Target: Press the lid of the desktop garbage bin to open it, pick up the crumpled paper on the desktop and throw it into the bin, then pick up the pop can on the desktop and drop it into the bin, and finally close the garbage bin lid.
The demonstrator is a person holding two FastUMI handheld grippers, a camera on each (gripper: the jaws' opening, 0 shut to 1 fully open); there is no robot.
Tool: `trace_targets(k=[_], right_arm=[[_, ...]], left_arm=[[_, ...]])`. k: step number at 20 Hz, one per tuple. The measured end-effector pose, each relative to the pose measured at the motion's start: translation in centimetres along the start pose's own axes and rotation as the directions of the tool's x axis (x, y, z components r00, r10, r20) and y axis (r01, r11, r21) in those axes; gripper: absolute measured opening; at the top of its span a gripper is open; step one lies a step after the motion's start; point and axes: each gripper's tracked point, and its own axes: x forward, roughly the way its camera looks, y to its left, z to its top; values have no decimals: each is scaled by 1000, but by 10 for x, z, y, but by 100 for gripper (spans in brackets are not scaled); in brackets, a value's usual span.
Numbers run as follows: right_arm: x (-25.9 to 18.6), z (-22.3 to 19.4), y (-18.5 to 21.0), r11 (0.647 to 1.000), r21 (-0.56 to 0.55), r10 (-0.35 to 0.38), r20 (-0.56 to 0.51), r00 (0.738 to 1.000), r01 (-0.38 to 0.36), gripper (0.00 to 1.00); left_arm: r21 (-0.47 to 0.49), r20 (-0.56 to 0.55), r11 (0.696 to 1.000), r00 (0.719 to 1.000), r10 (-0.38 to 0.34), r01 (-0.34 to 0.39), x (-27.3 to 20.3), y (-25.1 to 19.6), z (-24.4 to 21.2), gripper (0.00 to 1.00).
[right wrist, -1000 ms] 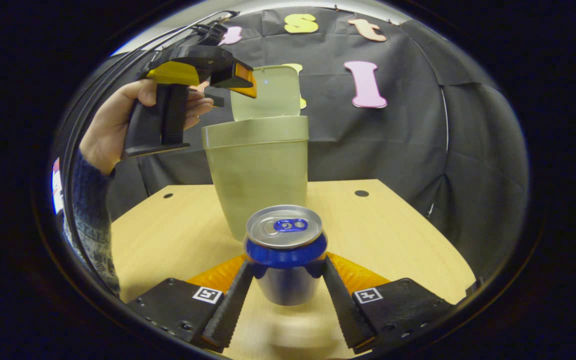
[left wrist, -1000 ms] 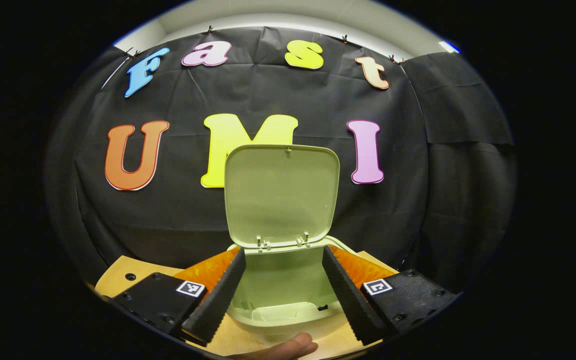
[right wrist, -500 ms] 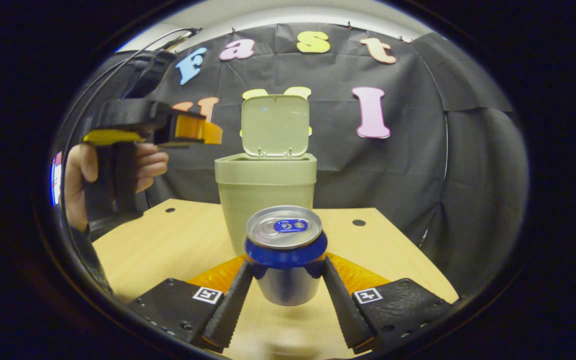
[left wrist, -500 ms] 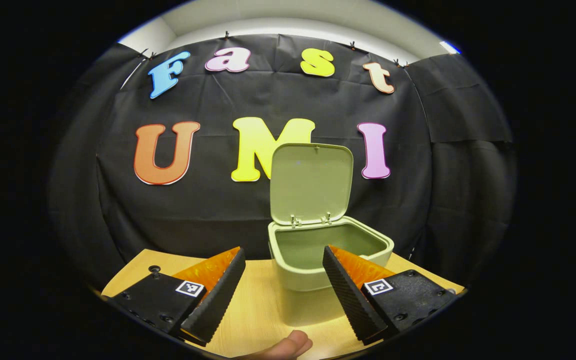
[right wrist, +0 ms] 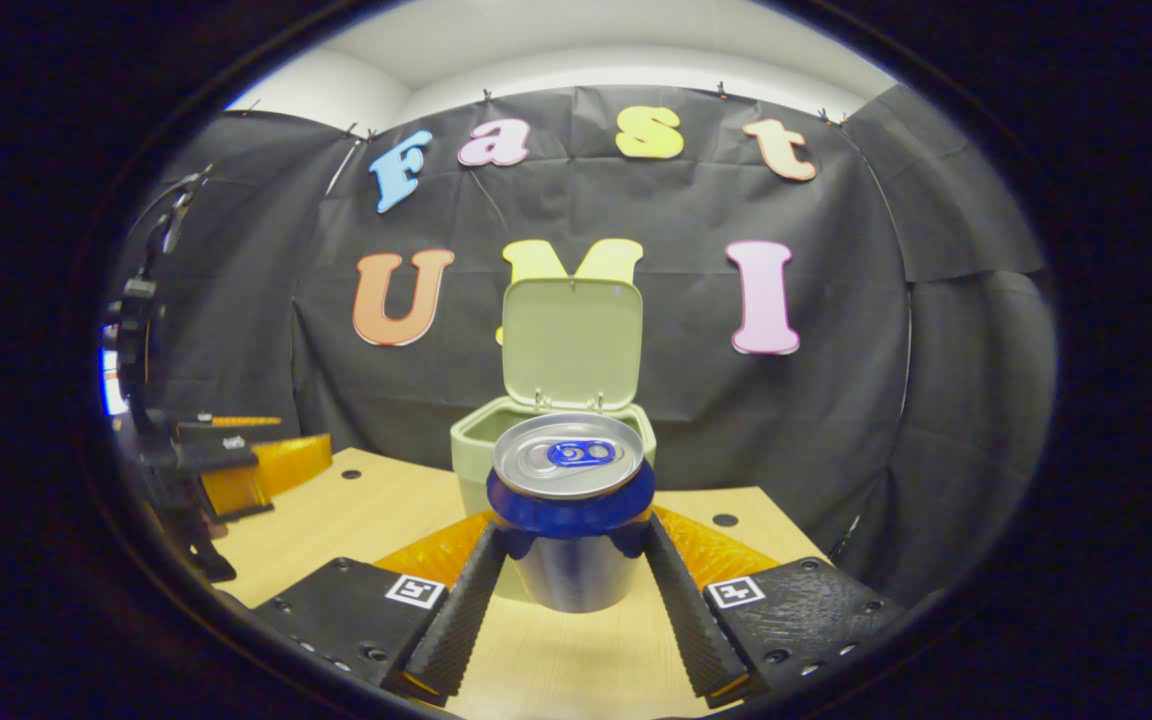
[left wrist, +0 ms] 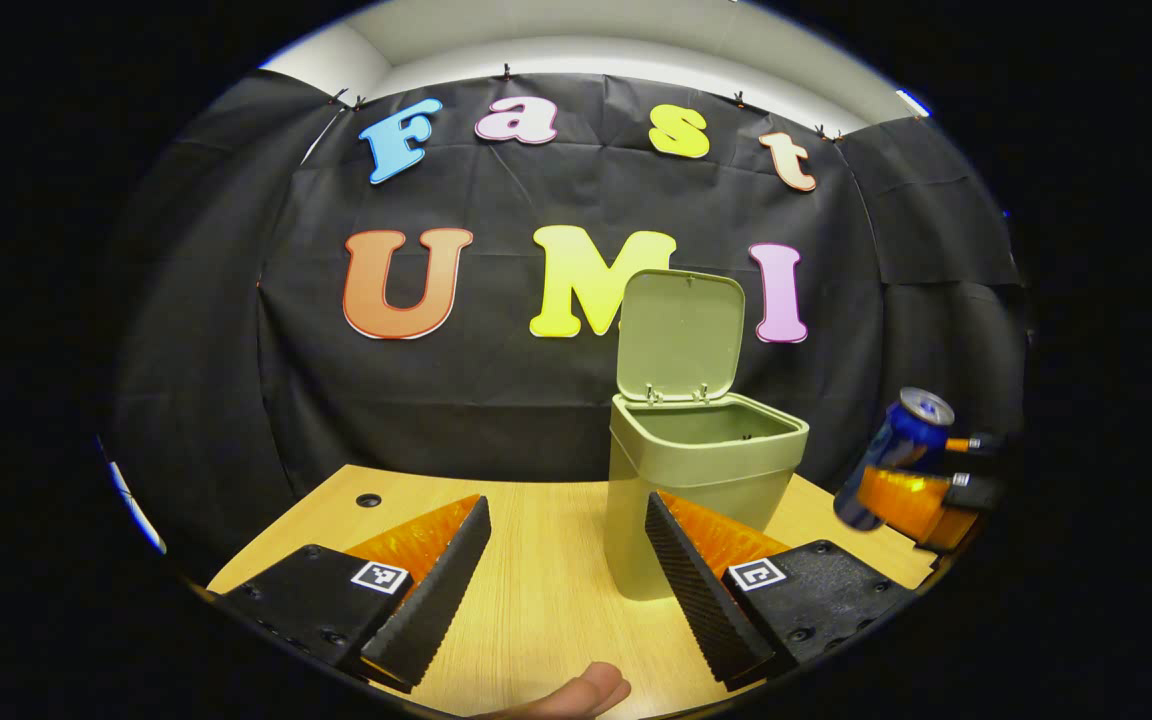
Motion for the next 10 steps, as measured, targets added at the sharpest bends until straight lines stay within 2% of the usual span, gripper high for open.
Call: trace_targets(k=[2, 5, 7, 10], right_arm=[[15, 31, 2, 1000, -10, 5, 38, 999, -4, 80], [45, 63, 16, 999, -23, 38, 50, 998, -37, 80], [67, 76, 21, 999, -24, 49, 38, 998, -49, 81], [105, 86, 20, 999, -20, 29, 17, 999, -29, 79]], left_arm=[[5, -12, 1000, 1000, -13, 13, -5, 6, -9, 100], [-10, -10, 1000, 1000, 7, -7, -8, 24, -11, 100], [-11, 10, 1000, 1000, 13, -13, -12, 30, -7, 100], [5, 46, 1000, 999, 30, -30, -14, 44, -4, 100]])
